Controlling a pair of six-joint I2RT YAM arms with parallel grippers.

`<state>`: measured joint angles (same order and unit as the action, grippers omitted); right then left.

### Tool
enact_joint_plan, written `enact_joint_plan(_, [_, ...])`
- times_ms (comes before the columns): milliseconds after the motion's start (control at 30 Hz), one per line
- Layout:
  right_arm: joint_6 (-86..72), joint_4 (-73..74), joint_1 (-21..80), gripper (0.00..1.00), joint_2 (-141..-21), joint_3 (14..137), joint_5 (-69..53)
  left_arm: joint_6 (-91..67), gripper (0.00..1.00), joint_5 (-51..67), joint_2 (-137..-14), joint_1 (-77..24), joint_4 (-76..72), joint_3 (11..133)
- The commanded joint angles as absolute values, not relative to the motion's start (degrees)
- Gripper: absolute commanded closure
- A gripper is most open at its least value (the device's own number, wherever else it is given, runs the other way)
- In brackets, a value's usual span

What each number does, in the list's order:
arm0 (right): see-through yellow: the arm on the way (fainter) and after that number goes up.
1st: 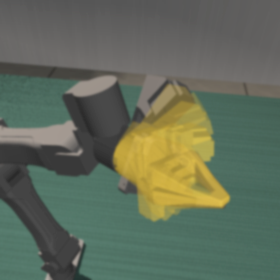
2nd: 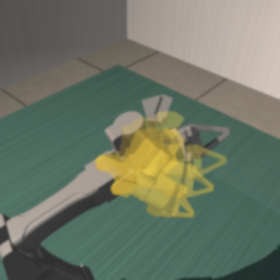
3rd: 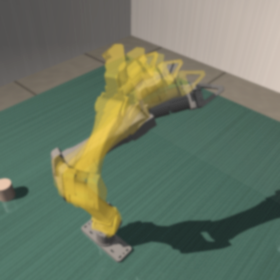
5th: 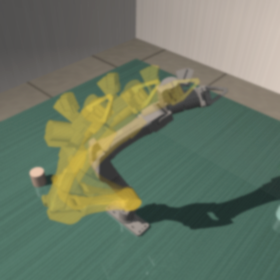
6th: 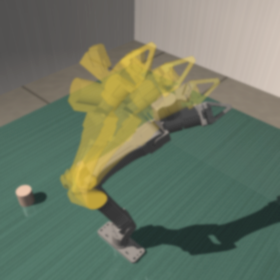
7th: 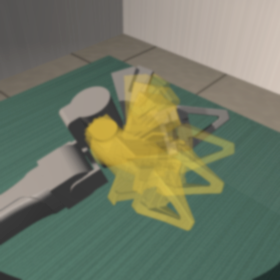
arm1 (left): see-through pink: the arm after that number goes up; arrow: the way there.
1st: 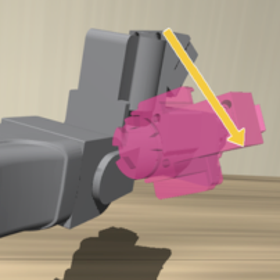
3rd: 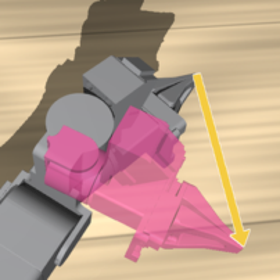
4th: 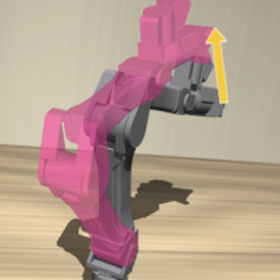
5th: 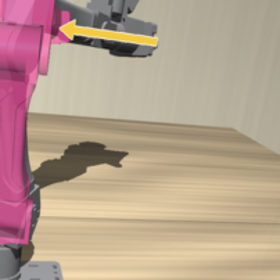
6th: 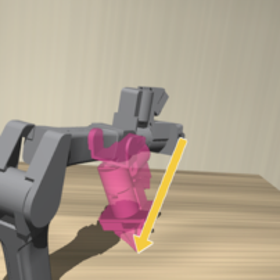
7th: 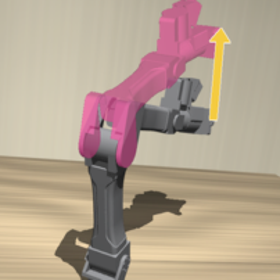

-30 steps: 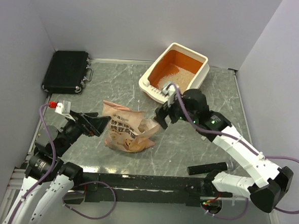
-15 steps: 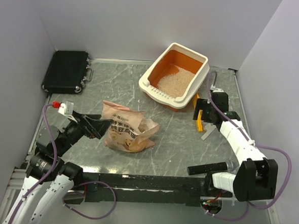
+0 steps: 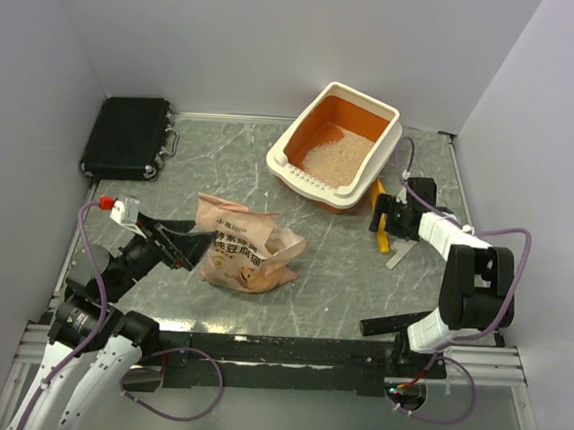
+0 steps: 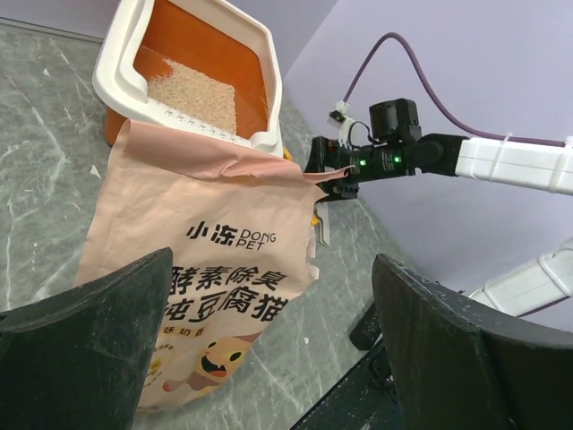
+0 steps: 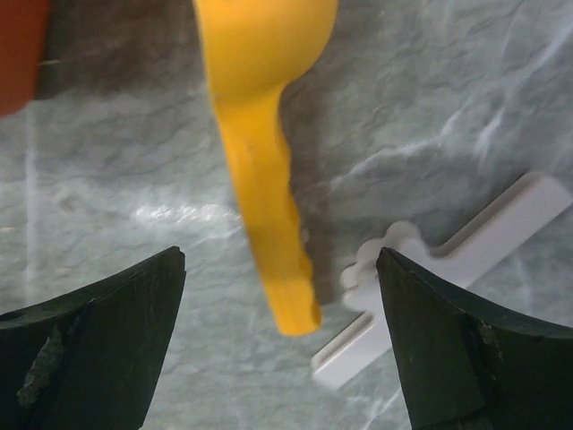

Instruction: Fill the litter box with clean litter

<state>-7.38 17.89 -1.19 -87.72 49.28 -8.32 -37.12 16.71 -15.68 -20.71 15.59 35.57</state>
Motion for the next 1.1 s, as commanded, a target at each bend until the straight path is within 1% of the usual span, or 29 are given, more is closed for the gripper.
enact_joint_plan(0, [-6.9, 14.4, -1.7, 0.06, -91.9, 51.5, -9.5, -37.7, 0.03, 17.7, -15.3, -20.9, 13.3, 35.3])
enact_joint_plan(67, [-6.3, 14.8, -1.6, 0.08, -93.2, 52.5, -9.2, -37.7, 0.03, 17.8, -15.4, -20.9, 13.3, 35.2])
enact_joint_plan(300, [-6.0, 15.4, -1.4, 0.10, -94.0, 54.3, -10.2, -37.6, 0.03, 17.6, -15.8, -21.0, 13.4, 35.5])
enact_joint_plan(333, [-5.9, 16.0, -1.4, 0.14, -94.3, 54.8, -10.5, -37.5, 0.03, 17.6, -15.8, -20.9, 13.4, 35.4])
enact_joint_plan(400, [-5.6, 16.4, -1.2, 0.19, -94.9, 55.0, -11.1, -37.6, 0.03, 17.8, -15.8, -20.9, 13.3, 35.4])
enact_joint_plan(433, [-5.4, 16.5, -1.1, 0.23, -95.2, 55.1, -11.1, -37.5, 0.03, 17.8, -15.8, -20.9, 13.3, 35.4])
enact_joint_plan(500, [-5.3, 17.3, -0.8, 0.27, -95.7, 55.2, -10.8, -37.5, 0.03, 18.0, -16.0, -20.9, 13.3, 35.5])
enact_joint_plan(533, [-5.2, 17.5, -0.7, 0.32, -96.0, 55.3, -10.4, -37.5, 0.03, 18.0, -16.1, -20.9, 13.3, 35.5])
enact_joint_plan(600, [-5.0, 18.4, -0.3, 0.39, -97.0, 55.5, -9.2, -37.4, 0.03, 18.1, -16.3, -20.9, 13.4, 35.4])
enact_joint_plan(633, [-4.8, 18.7, -0.3, 0.47, -97.4, 55.6, -9.1, -37.4, 0.03, 18.2, -16.3, -20.9, 13.4, 35.4])
enact_joint_plan(700, [-5.2, 18.9, -0.3, 0.60, -97.5, 55.4, -8.0, -37.4, 0.03, 18.2, -16.3, -20.9, 13.4, 35.5])
enact_joint_plan(733, [-5.3, 18.9, -0.3, 0.72, -97.2, 55.3, -7.4, -37.4, 0.03, 18.2, -16.3, -20.9, 13.4, 35.4])
enact_joint_plan(800, [-6.1, 18.4, -0.3, 0.81, -94.6, 54.4, -4.3, -37.4, 0.03, 18.0, -16.3, -20.9, 13.5, 35.4])
enact_joint_plan(933, [-8.4, 17.2, -0.3, 0.94, -84.1, 51.9, -1.4, -37.4, 0.03, 18.1, -17.0, -20.9, 13.4, 35.3])
enact_joint_plan(967, [-8.8, 17.3, 1.0, 0.98, -78.5, 51.5, -1.5, -37.3, 0.03, 18.2, -17.2, -20.9, 13.2, 35.4])
enact_joint_plan(1000, [-9.7, 17.5, 1.5, 1.00, -75.5, 50.8, -1.4, -37.2, 0.03, 18.3, -17.6, -20.9, 13.2, 35.5])
enact_joint_plan(1033, [-9.8, 18.2, 1.9, 1.00, -72.4, 50.5, -2.7, -36.9, 0.03, 18.7, -18.4, -20.9, 12.9, 35.7])
enact_joint_plan(1067, [-9.9, 18.7, 3.3, 1.00, -66.5, 50.5, -3.9, -36.7, 0.03, 19.2, -18.8, -20.9, 12.8, 35.9])
